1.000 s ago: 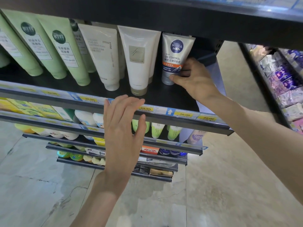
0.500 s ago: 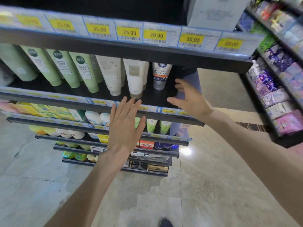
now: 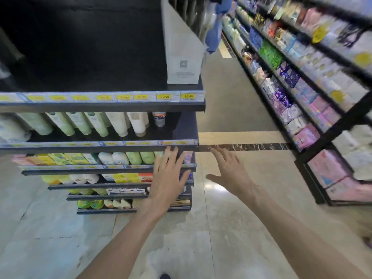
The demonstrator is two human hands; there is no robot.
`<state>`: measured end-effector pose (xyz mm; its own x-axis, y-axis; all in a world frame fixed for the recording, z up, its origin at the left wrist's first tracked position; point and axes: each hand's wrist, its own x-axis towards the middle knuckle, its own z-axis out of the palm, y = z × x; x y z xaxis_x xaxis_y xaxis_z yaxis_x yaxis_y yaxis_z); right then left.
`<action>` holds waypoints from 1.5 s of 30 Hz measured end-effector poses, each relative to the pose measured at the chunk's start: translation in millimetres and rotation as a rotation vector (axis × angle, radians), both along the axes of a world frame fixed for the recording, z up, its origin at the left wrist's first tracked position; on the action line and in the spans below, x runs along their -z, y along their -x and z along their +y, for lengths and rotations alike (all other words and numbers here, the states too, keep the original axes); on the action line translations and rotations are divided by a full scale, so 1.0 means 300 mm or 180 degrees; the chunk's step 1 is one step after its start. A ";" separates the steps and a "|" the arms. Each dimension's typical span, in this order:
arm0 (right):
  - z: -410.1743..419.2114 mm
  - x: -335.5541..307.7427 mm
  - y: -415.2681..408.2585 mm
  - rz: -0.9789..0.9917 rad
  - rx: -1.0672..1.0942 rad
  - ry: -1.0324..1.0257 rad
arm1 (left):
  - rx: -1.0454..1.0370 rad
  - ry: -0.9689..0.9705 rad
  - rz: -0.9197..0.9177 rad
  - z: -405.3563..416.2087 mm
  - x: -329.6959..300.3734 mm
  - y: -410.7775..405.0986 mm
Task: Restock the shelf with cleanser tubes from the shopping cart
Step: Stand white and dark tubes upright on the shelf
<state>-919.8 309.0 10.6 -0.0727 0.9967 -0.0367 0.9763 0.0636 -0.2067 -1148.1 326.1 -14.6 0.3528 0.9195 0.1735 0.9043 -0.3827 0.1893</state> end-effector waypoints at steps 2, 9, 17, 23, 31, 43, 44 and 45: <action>-0.127 -0.013 -0.094 -0.0073 0.0147 0.0029 | 0.0155 0.0062 0.0051 -0.084 -0.028 -0.097; -0.586 -0.005 -0.490 -0.0051 0.0770 0.0070 | 0.0813 0.0081 -0.0145 -0.416 -0.065 -0.538; -1.139 0.013 -0.978 -0.0055 0.1587 0.0128 | 0.1637 0.0154 -0.0014 -0.789 -0.014 -1.098; -1.472 0.007 -1.306 -0.0066 0.2370 0.0170 | 0.2402 0.0217 0.0059 -0.990 0.005 -1.518; -1.718 0.018 -1.661 -0.0021 0.3307 0.0084 | 0.3309 0.0296 0.0217 -1.088 0.053 -2.090; -1.802 0.004 -2.233 -0.0006 0.4490 0.0168 | 0.4463 0.0530 0.0229 -1.089 0.033 -2.952; -1.804 0.003 -2.279 -0.0004 0.4548 0.0173 | 0.4524 0.0559 0.0222 -1.091 0.029 -3.010; -1.806 0.002 -2.323 0.0010 0.4605 0.0159 | 0.4585 0.0561 0.0227 -1.095 0.026 -3.068</action>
